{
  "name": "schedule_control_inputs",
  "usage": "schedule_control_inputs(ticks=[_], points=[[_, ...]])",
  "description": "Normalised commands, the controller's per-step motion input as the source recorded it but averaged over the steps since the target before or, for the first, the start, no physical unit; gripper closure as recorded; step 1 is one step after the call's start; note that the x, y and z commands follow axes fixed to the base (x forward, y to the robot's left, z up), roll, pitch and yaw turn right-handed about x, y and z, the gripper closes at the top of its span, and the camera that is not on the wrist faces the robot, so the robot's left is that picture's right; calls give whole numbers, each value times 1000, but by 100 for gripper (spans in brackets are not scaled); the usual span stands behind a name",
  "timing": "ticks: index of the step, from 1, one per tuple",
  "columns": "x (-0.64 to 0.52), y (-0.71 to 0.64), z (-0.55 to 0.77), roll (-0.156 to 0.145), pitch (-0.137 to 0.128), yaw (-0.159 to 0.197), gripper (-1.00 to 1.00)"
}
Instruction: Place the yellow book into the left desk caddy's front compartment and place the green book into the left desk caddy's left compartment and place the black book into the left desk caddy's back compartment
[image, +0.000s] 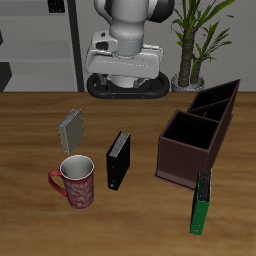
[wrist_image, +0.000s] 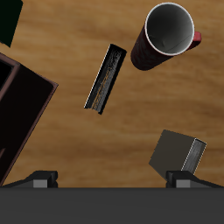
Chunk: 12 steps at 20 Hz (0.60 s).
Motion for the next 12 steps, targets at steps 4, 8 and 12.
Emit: schedule_control_inputs(ticks=[4,8,12], points=[[243,68,96,-50,-23,-18,-100],[293,83,126,34,6,27,-100],[62,-179,-74,22,45,7,-100]])
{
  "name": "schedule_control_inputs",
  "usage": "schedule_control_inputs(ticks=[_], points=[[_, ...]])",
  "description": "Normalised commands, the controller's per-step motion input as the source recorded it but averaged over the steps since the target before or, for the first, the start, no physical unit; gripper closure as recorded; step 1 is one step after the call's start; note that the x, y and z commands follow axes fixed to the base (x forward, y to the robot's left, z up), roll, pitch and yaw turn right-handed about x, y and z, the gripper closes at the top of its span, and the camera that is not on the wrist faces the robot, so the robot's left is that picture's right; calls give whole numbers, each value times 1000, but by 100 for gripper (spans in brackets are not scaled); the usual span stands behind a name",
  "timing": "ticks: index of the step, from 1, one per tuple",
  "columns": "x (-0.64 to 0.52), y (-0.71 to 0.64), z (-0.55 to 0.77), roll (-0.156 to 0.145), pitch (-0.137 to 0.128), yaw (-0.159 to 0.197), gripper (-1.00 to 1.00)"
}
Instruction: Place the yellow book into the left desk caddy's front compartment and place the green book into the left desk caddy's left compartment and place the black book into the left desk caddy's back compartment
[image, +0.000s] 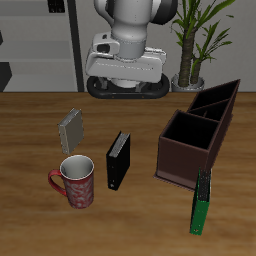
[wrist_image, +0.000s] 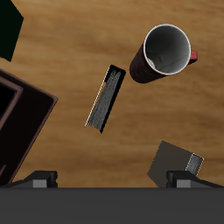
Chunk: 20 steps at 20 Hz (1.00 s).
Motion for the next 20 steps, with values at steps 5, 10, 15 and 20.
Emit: schedule_control_inputs(ticks=[5,10,15,20], points=[[-192,-225,-229,76,7,64,-100],[-217,-504,-182,28,-20,1,-100],[-251,-453,-186,-23,-34,-2,-100],[-327,-288,-189,10,-32,-19,-100]])
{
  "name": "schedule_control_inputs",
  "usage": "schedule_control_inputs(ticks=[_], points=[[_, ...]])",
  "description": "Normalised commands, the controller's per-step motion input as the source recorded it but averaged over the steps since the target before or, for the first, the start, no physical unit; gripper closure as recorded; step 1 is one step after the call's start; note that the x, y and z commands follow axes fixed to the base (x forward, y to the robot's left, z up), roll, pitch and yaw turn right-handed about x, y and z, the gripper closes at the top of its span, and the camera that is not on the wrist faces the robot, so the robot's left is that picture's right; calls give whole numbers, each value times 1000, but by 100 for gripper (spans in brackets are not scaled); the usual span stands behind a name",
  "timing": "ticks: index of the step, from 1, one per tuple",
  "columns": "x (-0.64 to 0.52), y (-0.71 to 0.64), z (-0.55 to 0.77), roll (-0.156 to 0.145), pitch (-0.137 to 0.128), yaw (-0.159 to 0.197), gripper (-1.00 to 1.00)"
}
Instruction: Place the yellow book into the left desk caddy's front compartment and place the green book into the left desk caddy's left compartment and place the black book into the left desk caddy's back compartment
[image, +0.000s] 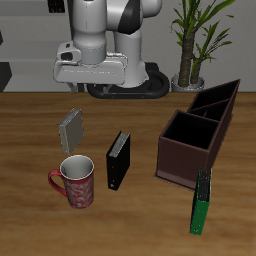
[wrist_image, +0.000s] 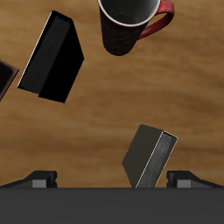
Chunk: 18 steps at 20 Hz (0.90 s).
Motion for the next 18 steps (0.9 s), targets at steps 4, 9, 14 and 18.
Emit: schedule_control_inputs(ticks=[4,9,14,18], points=[[-154,-435,-164,-46,-29,-43,-100],[-30,-327,-141,-33,-41,-41,-100],[74,-271,-244,-16,-2,-31,-100],[52,-278,-308,1,35,-32,-100]])
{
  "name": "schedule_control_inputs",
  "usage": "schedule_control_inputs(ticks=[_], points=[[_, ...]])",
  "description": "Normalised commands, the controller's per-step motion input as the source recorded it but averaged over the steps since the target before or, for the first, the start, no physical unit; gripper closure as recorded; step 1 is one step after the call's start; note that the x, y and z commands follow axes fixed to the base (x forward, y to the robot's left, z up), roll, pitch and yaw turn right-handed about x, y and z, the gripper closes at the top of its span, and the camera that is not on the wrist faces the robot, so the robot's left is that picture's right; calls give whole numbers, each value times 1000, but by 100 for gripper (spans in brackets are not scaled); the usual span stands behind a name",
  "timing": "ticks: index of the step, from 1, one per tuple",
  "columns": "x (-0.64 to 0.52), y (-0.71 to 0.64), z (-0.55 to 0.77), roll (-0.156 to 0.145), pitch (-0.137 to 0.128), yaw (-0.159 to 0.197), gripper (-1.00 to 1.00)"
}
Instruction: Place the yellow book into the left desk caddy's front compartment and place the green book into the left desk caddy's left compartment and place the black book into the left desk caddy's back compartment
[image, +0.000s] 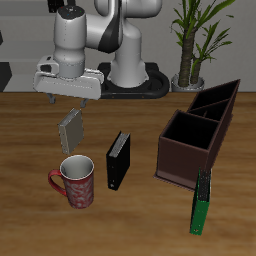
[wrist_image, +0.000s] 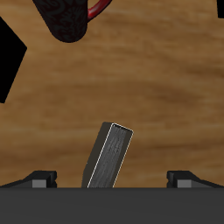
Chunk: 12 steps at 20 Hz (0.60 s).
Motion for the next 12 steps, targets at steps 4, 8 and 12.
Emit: schedule_control_inputs(ticks=[4,8,12], points=[[-38,-69,-189,5,10,-8,-100],[-43,-112,-212,-7,-8,-27,-100],[-4,-120,-195,-1,-21,-51,-100]])
